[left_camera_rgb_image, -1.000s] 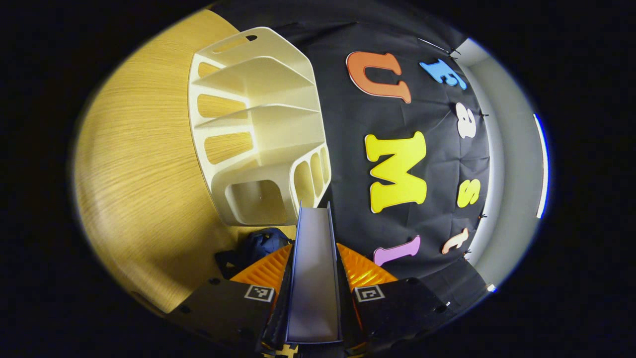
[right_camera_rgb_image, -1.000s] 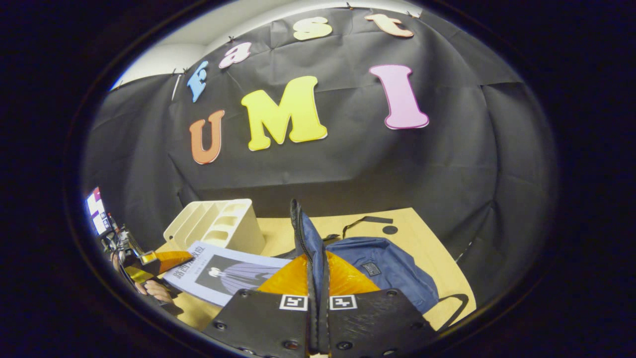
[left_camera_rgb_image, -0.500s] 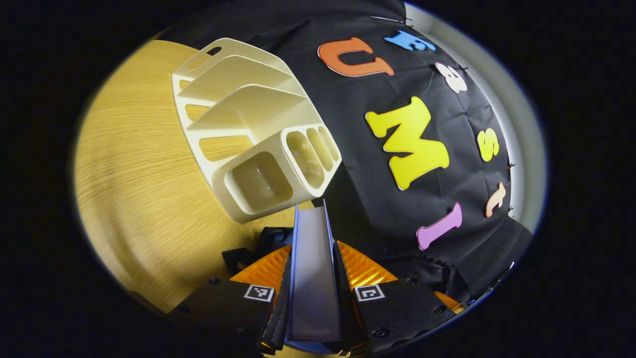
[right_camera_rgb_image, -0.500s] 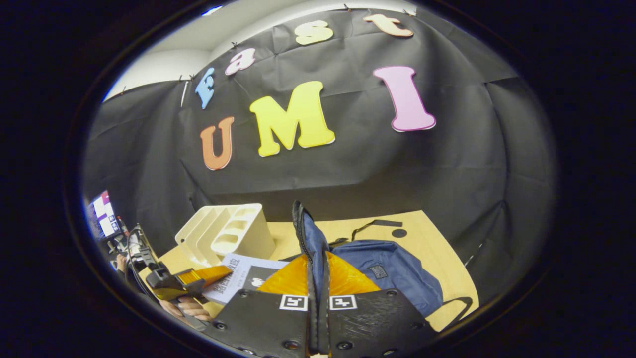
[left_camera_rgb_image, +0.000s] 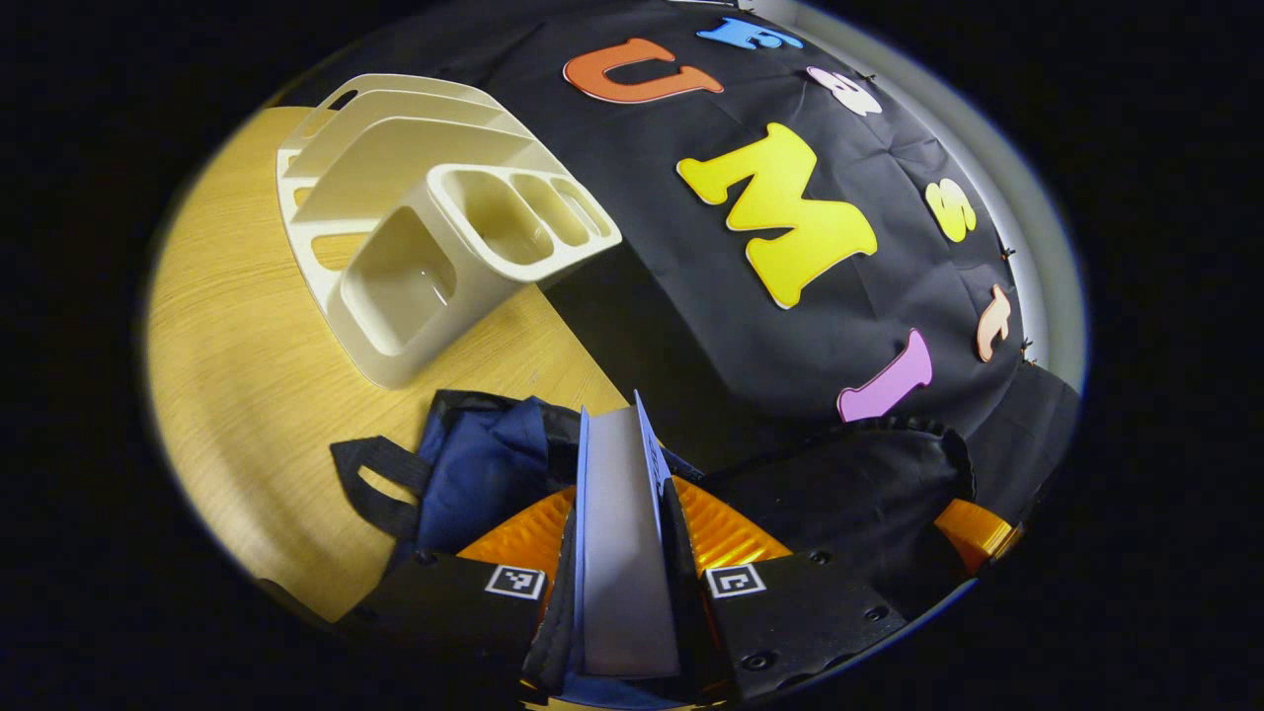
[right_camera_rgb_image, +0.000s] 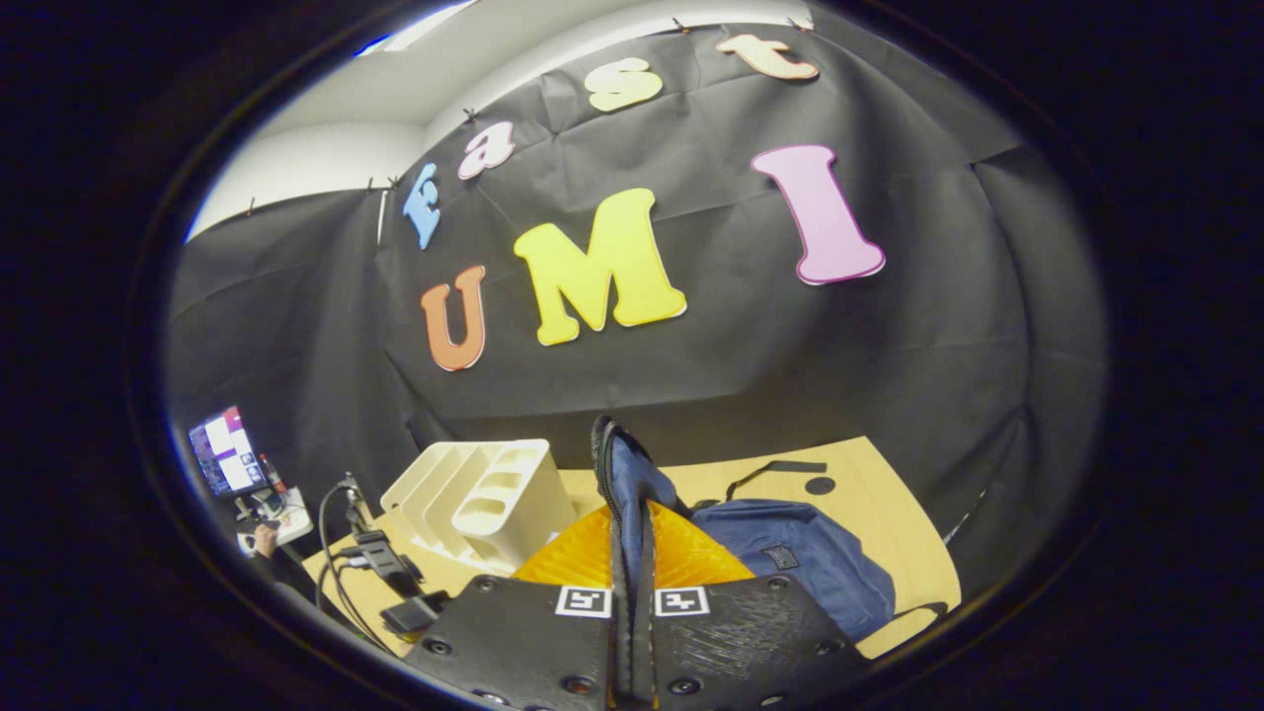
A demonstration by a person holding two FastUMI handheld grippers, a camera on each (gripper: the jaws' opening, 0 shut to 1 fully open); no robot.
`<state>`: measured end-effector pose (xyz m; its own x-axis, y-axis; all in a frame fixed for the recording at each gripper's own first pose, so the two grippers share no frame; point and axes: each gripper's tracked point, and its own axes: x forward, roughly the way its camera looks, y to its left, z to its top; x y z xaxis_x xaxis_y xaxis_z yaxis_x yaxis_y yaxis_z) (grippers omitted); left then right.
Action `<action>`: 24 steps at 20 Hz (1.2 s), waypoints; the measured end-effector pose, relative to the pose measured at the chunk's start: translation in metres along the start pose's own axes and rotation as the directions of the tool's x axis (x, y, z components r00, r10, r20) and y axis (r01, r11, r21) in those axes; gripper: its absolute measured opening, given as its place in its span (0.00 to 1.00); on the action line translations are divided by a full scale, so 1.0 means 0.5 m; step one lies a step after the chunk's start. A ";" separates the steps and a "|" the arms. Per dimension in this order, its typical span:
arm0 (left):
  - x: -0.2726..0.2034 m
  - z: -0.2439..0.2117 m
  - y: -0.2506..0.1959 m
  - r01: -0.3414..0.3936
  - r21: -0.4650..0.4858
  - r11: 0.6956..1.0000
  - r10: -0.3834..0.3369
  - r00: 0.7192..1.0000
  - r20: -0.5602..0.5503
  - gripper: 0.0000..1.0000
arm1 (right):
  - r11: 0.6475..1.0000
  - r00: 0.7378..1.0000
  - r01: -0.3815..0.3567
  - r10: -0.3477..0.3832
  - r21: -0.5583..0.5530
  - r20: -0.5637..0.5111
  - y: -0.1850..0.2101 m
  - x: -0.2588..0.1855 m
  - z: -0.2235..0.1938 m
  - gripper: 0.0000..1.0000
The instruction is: Open the schoolbag, grab two books from the bookshelf and put them into the schoolbag.
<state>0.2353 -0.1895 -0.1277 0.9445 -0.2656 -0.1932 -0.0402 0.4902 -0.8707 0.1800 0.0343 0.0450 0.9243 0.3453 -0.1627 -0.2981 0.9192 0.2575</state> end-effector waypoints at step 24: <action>0.038 -0.037 0.018 -0.145 0.332 0.932 0.162 0.987 -0.023 0.62 | 0.997 0.996 0.045 -0.040 0.058 -0.078 -0.080 0.008 -0.102 0.01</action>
<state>0.2469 -0.2055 -0.1475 0.9178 -0.2016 -0.3421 -0.0666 0.7712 -0.6331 0.1836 0.0085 -0.0145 0.9141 0.3217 -0.2468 -0.2419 0.9212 0.3047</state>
